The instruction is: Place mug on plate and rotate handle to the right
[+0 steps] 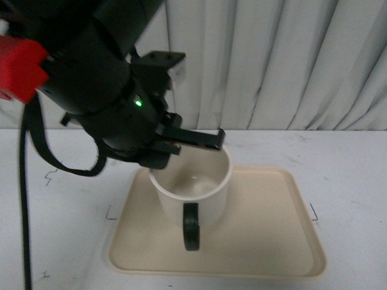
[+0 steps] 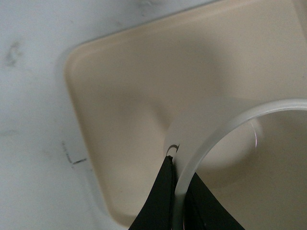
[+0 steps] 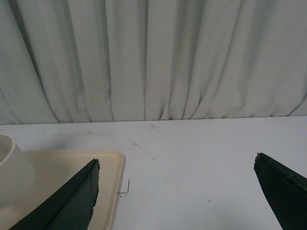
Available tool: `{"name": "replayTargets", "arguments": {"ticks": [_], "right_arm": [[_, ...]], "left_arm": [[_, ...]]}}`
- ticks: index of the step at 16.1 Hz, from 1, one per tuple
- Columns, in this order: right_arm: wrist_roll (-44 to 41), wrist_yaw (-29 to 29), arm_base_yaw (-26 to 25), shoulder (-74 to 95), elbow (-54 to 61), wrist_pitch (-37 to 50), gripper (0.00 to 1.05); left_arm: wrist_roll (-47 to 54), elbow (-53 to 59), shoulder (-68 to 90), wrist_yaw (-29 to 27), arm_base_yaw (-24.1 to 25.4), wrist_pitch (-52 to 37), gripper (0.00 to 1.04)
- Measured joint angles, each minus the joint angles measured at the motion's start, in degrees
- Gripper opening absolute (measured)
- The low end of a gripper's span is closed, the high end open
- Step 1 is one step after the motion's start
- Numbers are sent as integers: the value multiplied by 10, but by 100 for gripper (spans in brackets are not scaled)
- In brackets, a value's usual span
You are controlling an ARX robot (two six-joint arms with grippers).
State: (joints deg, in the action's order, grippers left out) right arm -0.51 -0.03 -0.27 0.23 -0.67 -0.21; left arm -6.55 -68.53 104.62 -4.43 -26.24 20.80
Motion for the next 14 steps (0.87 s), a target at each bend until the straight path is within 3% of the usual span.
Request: {"name": "replayTargets", "arguments": {"ticks": [9, 14], "right_arm": [[0, 0, 0, 0, 0, 0, 98], [0, 0, 0, 0, 0, 0, 98]], "left_arm": [[12, -74, 123, -1, -24, 20, 3], [16, -42, 69, 13, -14, 3, 56]]}}
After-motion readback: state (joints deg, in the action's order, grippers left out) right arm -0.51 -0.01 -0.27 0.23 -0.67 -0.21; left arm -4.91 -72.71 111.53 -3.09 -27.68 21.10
